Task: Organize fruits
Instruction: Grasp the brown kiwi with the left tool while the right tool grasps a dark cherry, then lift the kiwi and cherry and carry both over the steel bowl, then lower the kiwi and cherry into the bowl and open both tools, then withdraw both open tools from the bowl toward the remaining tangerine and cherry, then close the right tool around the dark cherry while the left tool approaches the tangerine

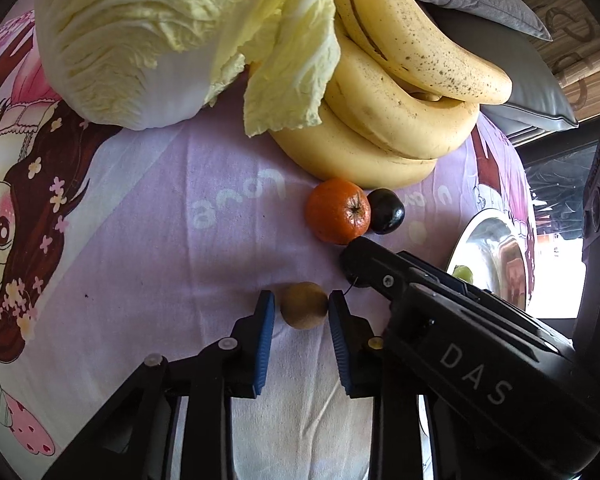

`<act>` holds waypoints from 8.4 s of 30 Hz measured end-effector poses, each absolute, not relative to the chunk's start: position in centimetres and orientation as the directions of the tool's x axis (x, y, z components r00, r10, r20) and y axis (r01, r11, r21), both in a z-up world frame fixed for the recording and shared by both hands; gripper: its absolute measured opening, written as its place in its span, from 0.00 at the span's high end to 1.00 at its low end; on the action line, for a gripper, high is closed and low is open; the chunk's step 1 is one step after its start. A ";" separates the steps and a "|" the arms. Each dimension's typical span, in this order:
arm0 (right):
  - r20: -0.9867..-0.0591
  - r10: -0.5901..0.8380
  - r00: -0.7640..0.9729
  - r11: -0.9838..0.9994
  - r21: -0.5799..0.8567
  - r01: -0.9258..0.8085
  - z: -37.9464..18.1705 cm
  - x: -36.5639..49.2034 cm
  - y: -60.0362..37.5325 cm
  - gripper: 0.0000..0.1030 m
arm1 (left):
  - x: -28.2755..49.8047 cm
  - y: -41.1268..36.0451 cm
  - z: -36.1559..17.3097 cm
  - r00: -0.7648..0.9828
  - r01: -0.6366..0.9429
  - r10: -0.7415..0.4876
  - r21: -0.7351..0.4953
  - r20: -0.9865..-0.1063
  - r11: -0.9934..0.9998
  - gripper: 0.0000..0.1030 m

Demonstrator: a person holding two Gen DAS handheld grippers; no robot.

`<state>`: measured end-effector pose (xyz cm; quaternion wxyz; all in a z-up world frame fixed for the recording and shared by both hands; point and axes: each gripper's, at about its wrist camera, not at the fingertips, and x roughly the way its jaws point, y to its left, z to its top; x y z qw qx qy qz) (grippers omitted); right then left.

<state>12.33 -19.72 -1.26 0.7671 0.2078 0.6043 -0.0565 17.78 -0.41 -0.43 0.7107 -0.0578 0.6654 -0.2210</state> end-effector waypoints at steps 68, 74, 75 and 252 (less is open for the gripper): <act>-0.937 0.011 0.349 0.814 0.211 0.541 4.8 2.6 -29.4 0.72 | 12.5 -9.3 2.7 0.059 0.194 -0.351 -0.334 -0.935 0.922 0.75; -0.939 -0.009 0.343 0.772 0.212 0.600 4.4 1.6 -32.4 0.72 | 12.8 -12.0 2.3 0.052 0.228 -0.365 -0.345 -0.929 0.911 0.75; -0.939 -0.011 0.345 0.766 0.213 0.606 4.4 1.4 -32.8 0.72 | 12.8 -12.6 2.4 0.050 0.235 -0.368 -0.347 -0.929 0.908 0.75; -0.946 0.078 0.313 0.954 0.162 0.253 2.4 14.7 -22.5 0.26 | 19.3 -2.7 1.6 0.155 0.062 -0.344 -0.338 -0.926 0.939 0.15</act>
